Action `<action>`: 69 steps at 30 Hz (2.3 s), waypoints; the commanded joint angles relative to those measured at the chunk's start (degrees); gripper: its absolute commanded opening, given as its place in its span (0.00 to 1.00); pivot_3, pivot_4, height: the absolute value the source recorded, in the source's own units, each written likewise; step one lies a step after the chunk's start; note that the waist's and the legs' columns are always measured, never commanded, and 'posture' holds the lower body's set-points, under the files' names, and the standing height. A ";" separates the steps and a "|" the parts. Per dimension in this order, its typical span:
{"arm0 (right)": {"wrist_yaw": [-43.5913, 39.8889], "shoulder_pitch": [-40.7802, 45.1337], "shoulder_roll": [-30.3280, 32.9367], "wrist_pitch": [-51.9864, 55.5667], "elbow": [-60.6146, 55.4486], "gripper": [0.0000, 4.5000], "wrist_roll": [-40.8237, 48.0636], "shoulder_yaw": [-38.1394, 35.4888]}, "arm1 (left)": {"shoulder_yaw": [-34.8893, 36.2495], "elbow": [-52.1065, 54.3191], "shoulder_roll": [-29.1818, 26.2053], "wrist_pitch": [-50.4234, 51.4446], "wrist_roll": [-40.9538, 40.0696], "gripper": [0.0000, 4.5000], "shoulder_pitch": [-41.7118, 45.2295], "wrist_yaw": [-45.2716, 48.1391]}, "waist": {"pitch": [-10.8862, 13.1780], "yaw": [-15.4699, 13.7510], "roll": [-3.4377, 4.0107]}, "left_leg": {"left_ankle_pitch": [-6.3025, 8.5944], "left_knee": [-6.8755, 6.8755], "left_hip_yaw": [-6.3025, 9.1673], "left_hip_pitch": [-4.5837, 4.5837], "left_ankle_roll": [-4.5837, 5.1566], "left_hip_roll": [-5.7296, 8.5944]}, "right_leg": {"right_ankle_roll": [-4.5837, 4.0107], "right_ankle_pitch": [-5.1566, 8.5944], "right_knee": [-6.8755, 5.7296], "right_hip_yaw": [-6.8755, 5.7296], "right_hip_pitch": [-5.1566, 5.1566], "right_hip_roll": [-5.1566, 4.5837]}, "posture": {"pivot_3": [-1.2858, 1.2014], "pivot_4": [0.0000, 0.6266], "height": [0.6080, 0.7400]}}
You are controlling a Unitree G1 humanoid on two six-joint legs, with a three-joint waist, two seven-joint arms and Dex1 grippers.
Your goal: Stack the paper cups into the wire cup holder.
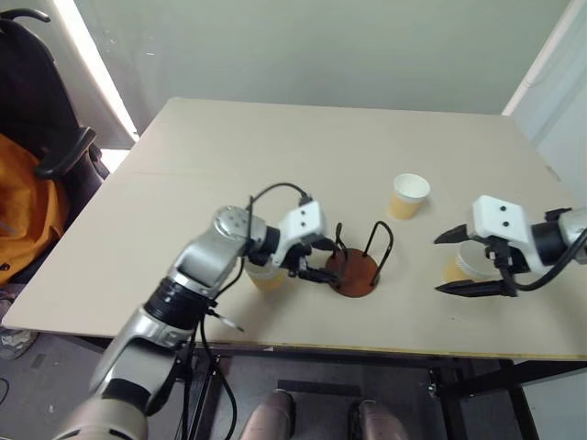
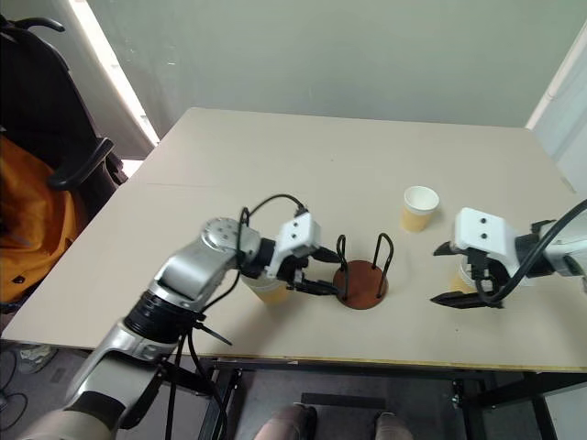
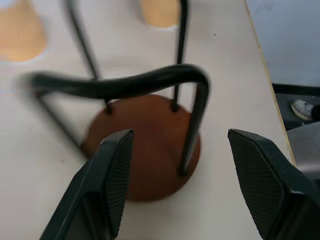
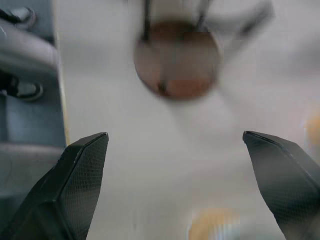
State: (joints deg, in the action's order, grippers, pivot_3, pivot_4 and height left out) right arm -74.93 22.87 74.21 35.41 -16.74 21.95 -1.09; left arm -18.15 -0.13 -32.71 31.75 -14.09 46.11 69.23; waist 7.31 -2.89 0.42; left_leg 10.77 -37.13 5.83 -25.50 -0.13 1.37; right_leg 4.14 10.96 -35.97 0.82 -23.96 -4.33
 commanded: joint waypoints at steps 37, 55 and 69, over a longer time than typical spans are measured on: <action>-2.37 11.05 -4.90 1.58 3.12 0.01 4.89 -4.47 | 12.42 13.91 -16.20 8.85 -13.51 0.73 7.89 1.65 | 0.07 1.72 0.08 | 0.56 0.01 -0.49 0.13 0.57 0.01 | 0.06 0.25 0.08 0.69 -0.10 0.06 | 0.52 0.24 1.00; -10.22 33.89 -20.15 -8.53 6.15 0.01 -3.16 17.55 | 13.29 17.58 -19.13 11.52 -13.97 0.73 5.57 -0.61 | 0.04 1.88 0.03 | 0.34 0.07 -0.34 0.00 0.21 -0.01 | -0.48 0.58 -0.04 0.56 -0.29 0.06 | 0.52 0.24 1.00; -13.86 35.97 -23.14 -15.49 10.44 0.01 -9.63 19.84 | 14.15 18.70 -21.10 11.84 -14.54 0.73 3.79 -1.23 | 0.04 2.02 0.03 | 0.42 0.08 -0.34 0.05 0.09 -0.04 | -0.64 0.54 -0.10 0.53 -0.31 0.06 | 0.52 0.24 1.00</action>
State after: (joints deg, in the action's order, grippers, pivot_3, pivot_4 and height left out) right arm -88.04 56.83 51.37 20.75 -5.42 12.16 19.81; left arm -6.23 17.29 -53.06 44.14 -28.20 49.66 68.35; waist 7.34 -0.87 0.45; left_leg 11.19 -37.05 5.49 -25.45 -0.05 1.33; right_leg 3.47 11.49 -36.08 1.35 -24.28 -4.27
